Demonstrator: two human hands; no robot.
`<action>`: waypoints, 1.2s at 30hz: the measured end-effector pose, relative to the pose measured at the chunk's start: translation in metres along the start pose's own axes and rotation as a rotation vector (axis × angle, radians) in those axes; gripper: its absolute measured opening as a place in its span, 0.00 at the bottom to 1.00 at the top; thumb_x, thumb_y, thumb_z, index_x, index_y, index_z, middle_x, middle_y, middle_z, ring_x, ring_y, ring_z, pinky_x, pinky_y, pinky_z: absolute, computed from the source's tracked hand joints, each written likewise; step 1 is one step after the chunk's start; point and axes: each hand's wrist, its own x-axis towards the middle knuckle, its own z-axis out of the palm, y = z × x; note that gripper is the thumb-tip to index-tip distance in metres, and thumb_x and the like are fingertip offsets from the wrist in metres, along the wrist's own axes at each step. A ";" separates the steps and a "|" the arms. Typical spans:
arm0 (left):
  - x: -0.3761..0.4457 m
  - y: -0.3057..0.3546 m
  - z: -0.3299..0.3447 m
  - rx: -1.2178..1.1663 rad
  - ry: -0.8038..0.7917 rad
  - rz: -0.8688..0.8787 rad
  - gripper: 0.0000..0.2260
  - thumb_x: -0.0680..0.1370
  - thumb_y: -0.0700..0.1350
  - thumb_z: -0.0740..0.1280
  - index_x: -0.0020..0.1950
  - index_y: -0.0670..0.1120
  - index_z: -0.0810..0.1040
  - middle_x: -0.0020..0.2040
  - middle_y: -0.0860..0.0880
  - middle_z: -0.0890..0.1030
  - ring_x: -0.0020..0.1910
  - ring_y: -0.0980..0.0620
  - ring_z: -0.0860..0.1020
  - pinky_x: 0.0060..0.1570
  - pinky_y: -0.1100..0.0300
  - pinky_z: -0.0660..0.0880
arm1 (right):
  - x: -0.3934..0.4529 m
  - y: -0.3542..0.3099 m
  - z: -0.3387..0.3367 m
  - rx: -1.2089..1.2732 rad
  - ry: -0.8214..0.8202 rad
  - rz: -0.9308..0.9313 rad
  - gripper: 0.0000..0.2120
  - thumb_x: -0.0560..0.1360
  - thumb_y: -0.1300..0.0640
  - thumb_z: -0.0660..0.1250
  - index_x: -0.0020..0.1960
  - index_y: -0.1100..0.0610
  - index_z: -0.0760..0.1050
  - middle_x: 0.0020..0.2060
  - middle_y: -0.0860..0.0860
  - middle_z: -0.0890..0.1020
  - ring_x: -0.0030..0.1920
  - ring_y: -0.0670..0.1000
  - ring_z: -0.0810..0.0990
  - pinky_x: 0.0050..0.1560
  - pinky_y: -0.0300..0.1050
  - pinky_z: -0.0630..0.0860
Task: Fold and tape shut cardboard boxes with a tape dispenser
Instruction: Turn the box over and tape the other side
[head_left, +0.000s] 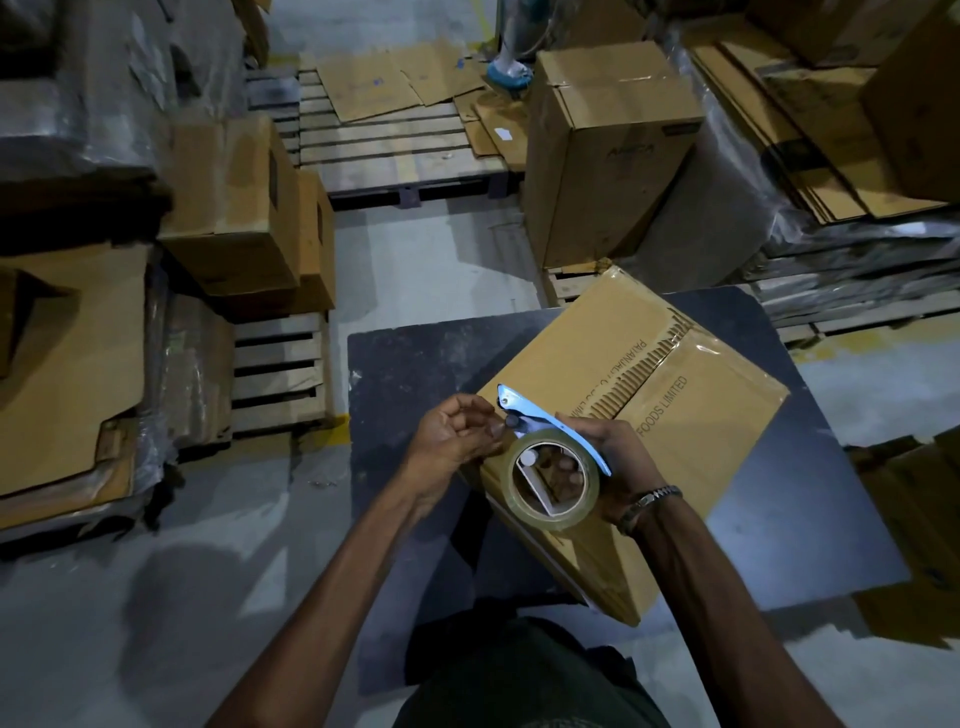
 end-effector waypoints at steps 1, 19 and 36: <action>0.001 -0.001 0.001 -0.042 -0.019 -0.029 0.20 0.70 0.35 0.77 0.59 0.40 0.77 0.48 0.43 0.85 0.47 0.49 0.85 0.44 0.60 0.83 | 0.001 0.000 -0.001 0.013 -0.030 0.028 0.13 0.75 0.55 0.72 0.45 0.66 0.84 0.31 0.55 0.74 0.26 0.52 0.69 0.26 0.40 0.67; 0.009 0.056 -0.033 0.338 -0.449 -0.406 0.17 0.79 0.32 0.67 0.64 0.45 0.85 0.58 0.45 0.86 0.53 0.51 0.82 0.49 0.62 0.83 | -0.001 -0.032 -0.002 -0.536 -0.320 -0.247 0.15 0.72 0.50 0.74 0.39 0.62 0.77 0.37 0.59 0.78 0.40 0.54 0.74 0.40 0.46 0.67; -0.002 0.059 -0.033 0.481 -0.437 -0.400 0.10 0.81 0.33 0.69 0.46 0.45 0.86 0.45 0.46 0.87 0.43 0.54 0.86 0.42 0.65 0.81 | -0.031 -0.015 -0.017 -0.706 -0.250 -0.541 0.21 0.75 0.45 0.73 0.37 0.63 0.74 0.34 0.63 0.75 0.35 0.53 0.74 0.40 0.49 0.67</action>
